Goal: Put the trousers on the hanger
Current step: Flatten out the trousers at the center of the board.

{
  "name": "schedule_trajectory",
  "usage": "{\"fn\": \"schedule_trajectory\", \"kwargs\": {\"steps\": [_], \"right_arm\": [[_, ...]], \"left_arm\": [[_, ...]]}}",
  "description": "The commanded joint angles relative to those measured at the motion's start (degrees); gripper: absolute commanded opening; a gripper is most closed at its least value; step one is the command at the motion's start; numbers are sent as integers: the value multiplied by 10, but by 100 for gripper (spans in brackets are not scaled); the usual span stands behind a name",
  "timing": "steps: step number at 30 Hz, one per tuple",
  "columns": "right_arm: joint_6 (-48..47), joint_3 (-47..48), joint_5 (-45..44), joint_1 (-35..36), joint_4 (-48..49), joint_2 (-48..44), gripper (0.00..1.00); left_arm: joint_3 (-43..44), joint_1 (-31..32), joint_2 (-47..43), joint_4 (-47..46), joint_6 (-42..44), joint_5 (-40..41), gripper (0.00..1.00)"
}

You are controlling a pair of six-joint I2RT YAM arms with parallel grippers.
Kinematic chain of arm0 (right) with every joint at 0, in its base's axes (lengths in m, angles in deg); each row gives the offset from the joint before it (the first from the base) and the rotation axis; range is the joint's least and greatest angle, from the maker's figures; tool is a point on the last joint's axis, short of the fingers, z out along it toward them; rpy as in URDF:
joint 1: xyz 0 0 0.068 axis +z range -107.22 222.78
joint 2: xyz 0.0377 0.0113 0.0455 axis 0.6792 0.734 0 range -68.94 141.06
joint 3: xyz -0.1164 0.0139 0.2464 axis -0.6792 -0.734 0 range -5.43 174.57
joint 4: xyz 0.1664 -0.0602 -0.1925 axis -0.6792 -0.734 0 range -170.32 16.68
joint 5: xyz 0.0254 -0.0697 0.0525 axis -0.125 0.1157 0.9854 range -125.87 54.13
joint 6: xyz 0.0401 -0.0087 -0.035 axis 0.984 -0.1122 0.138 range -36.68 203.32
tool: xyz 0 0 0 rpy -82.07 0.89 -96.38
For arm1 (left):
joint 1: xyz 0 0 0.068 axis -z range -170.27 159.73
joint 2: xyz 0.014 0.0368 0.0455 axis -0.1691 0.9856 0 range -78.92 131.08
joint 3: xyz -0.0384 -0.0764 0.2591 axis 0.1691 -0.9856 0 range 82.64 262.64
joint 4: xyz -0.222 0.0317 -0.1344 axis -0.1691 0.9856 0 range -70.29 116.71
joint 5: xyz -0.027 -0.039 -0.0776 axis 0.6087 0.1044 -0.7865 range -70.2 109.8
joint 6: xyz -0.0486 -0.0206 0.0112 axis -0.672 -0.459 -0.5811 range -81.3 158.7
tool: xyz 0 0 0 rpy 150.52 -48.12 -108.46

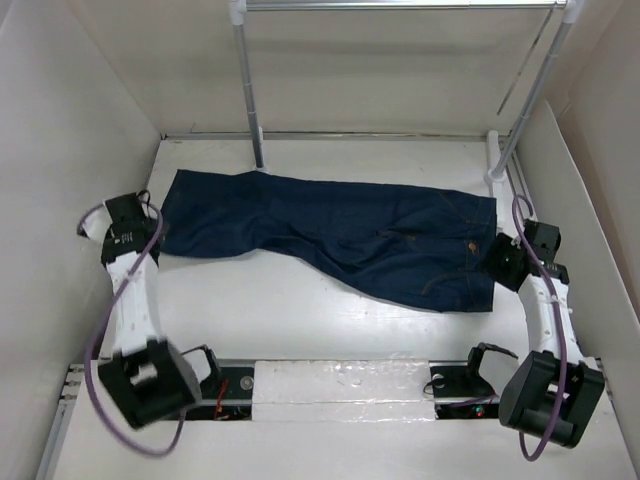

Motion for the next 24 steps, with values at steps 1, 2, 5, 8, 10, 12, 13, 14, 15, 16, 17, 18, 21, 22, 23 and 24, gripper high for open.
{"fn": "schedule_trajectory", "kwargs": {"steps": [1,2,5,8,10,12,13,14,15,16,17,18,21,22,23,24], "right_arm": [[-9,-4,28,10,13,-4,59],[-11,-8,26,10,14,-7,59],[-17,-24,27,26,15,-26,58],[-23,-28,33,37,8,-39,18],[-31,-30,37,37,-5,-48,0],[-41,-32,25,37,-17,-54,0],[-42,-35,16,37,-27,-58,0],[-39,-37,28,37,-27,-58,0],[-27,-38,29,37,-30,-56,2],[-24,-40,28,37,-34,-54,10],[-14,-44,20,37,-35,-50,30],[-9,-47,15,37,-34,-50,40],[12,-53,3,21,-34,-40,62],[21,-55,4,3,-30,-35,65],[39,-58,16,-5,-28,-19,66],[48,-63,24,-10,-24,-12,65]], "left_arm": [[-52,-88,63,-26,-10,-81,70],[-52,-95,65,-22,-8,-88,70],[31,-89,78,-2,9,-68,70],[35,-89,98,1,21,-67,67],[15,-95,114,-6,34,-83,63],[4,-95,125,-6,40,-78,45],[-13,-95,123,-6,39,-80,41],[-26,-95,121,-11,38,-85,41],[-41,-95,114,-20,36,-96,42],[-68,-95,114,-45,30,-98,43],[-78,-95,119,-56,21,-103,46],[-85,-95,136,-69,15,-112,51],[-85,-95,192,-100,-3,-147,51],[-78,-83,202,-111,-5,-171,51],[-76,-76,209,-115,-8,-172,51],[-73,-69,217,-120,-15,-174,51]]}}
